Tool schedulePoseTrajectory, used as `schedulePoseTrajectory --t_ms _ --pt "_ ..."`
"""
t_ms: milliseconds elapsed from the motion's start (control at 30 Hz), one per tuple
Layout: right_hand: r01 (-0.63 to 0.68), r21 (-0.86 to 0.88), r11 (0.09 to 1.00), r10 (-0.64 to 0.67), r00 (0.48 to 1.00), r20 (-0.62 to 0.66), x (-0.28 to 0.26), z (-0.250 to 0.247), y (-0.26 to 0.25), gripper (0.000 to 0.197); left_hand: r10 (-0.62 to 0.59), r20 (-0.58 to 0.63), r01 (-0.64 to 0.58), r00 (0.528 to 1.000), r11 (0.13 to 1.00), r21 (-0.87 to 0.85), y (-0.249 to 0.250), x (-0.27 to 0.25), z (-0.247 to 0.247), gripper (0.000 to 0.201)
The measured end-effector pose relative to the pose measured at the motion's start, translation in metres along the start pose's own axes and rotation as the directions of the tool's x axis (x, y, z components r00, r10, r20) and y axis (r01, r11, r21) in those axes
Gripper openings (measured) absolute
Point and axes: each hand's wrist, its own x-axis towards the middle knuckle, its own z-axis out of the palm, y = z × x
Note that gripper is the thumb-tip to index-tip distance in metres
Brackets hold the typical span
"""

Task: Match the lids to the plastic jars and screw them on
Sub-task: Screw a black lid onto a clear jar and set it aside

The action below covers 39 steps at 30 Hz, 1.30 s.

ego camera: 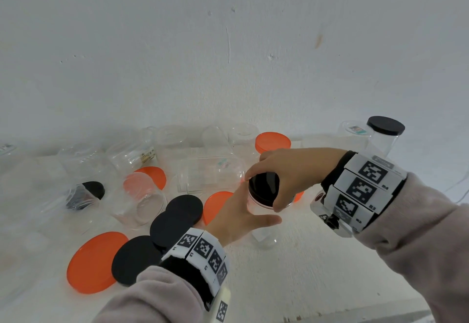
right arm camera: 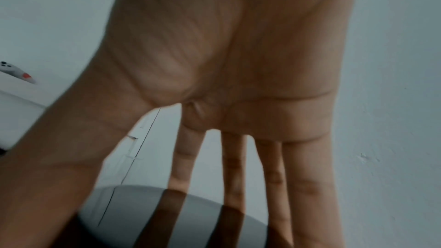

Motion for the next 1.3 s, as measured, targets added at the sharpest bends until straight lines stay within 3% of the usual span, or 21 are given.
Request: schedulePoseTrajectory --t_ms 567,900,1300 --pt "0.073 0.000 0.997 -0.072 0.995 0.073 0.002 -0.007 0.005 0.075 -0.020 0.039 0.020 0.999 1.000 -0.009 0.001 0.002 -0.003 0.099" --pt "-0.109 0.027 0.994 0.108 0.994 0.034 0.002 -0.001 -0.001 0.074 -0.001 0.002 0.001 1.000 0.999 -0.044 0.001 -0.002 0.001 0.089" --pt "0.003 -0.028 1.000 -0.002 0.998 0.056 -0.005 -0.005 -0.002 0.074 -0.032 0.047 0.032 0.998 0.999 -0.009 -0.001 0.002 -0.003 0.091"
